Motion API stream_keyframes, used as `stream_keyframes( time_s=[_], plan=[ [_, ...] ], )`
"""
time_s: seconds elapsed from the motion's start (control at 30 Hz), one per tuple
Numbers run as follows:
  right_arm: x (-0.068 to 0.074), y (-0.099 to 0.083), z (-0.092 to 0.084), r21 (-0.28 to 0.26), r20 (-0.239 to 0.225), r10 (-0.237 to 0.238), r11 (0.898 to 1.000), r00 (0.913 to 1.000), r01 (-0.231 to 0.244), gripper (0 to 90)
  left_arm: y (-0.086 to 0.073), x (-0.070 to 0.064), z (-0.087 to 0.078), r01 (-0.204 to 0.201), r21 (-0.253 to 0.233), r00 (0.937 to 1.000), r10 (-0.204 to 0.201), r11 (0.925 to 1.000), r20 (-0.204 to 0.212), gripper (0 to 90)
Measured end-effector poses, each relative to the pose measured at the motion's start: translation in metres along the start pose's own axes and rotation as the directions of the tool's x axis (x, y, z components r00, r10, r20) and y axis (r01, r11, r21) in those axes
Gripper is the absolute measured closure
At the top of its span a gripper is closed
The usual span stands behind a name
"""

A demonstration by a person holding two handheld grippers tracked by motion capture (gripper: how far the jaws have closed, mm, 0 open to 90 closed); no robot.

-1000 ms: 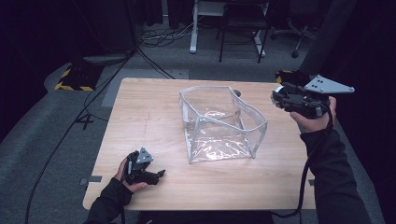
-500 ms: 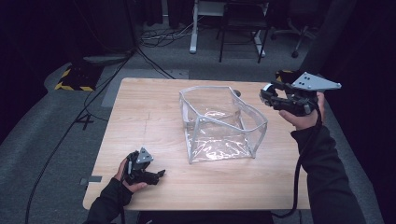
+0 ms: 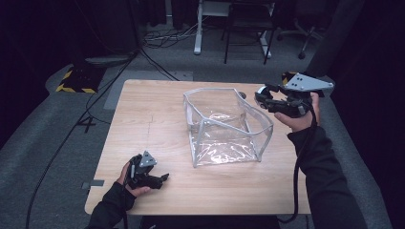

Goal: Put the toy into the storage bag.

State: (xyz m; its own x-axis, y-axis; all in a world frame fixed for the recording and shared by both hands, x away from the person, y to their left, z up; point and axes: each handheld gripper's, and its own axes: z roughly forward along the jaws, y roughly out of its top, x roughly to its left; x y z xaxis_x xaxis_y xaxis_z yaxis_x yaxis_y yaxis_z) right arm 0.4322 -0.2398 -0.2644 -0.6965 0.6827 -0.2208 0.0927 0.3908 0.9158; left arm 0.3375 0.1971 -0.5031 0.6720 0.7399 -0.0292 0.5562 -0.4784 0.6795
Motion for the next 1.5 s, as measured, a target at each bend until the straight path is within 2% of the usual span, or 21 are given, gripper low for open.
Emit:
stream_keyframes(
  time_s=[0.47,0.73,1.0,1.27,1.5],
  plan=[
    [0.015,0.006,0.032,0.08,-0.029,-0.003,0.997,0.9996,0.006,48.6,0.0,0.0,-0.001,-0.002,0.008,1.0,0.002,1.0,0.003,13.8],
    [0.026,0.009,0.048,0.126,-0.06,-0.025,0.992,0.9979,0.033,48.6,0.0,0.0,-0.001,-0.002,0.006,1.0,0.002,1.0,0.004,13.8],
    [0.032,0.01,0.068,0.212,-0.082,-0.028,0.976,0.9962,0.045,48.6,0.0,0.0,-0.001,-0.002,0.006,1.0,0.002,1.0,0.004,13.8],
    [0.034,0.007,0.077,0.259,-0.098,-0.02,0.965,0.995,0.045,48.5,0.0,0.0,0.0,-0.003,-0.001,1.0,0.003,1.0,0.003,13.8],
    [0.032,0.005,0.077,0.294,-0.111,-0.018,0.954,0.9936,0.051,48.5,0.0,0.0,0.0,-0.003,0.0,1.0,0.003,1.0,0.003,13.8]
  ],
)
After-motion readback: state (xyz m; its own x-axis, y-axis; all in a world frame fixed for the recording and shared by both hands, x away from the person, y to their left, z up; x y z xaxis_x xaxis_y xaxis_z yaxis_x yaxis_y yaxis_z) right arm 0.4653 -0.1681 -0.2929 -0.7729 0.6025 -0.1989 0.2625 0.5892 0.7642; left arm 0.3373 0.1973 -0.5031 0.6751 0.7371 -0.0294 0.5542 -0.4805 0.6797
